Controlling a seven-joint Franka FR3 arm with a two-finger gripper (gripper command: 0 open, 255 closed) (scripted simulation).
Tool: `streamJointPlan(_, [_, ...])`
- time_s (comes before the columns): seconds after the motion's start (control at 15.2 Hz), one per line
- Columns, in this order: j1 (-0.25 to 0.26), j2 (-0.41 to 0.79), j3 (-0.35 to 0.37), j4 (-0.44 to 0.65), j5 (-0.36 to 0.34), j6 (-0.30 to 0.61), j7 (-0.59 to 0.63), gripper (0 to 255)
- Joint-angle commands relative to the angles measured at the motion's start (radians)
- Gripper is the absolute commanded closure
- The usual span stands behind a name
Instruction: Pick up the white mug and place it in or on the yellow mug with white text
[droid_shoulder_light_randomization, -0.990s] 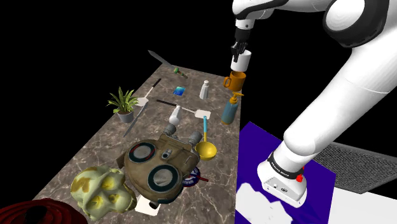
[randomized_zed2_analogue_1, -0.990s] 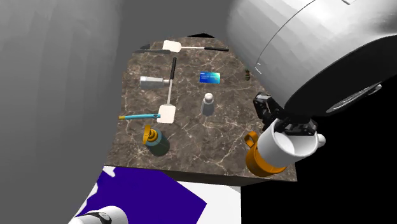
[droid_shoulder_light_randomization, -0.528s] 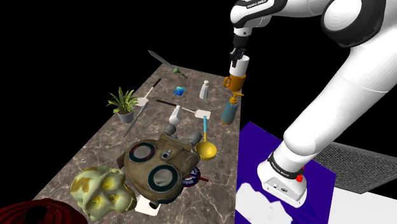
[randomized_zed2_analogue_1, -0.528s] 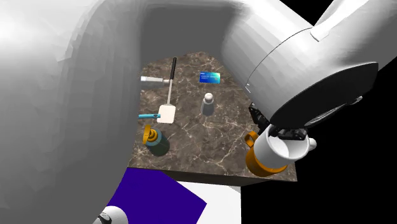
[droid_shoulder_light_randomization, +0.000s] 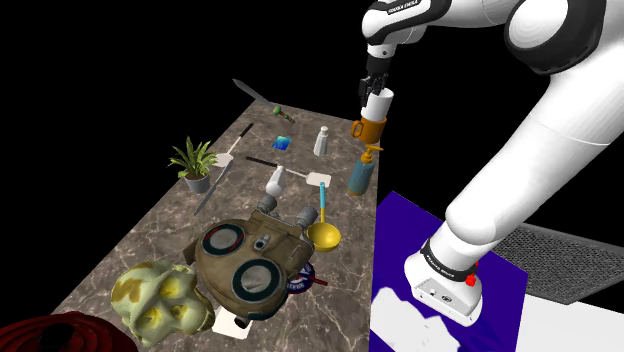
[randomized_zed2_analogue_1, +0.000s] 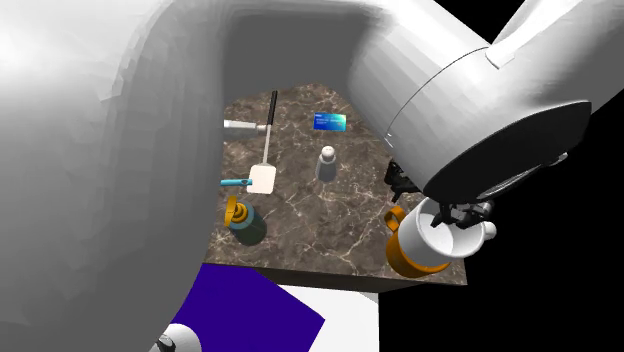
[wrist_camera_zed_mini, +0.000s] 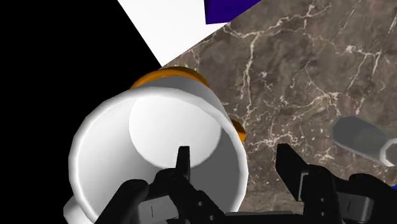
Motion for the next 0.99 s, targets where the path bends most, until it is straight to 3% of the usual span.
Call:
streamJointPlan(0.0, [0.000,0.000,0.000,-0.001,0.000,0.000,0.000,0])
streamJointPlan(0.2, [0.000,0.002,0.000,0.001,0.000,-0.001,0.000,0])
streamJointPlan(0.46, [0.003,-0.015,0.003,0.109,-0.002,-0.126,0.002,0])
streamJointPlan(0.92, [0.003,-0.015,0.003,0.109,-0.002,-0.126,0.002,0])
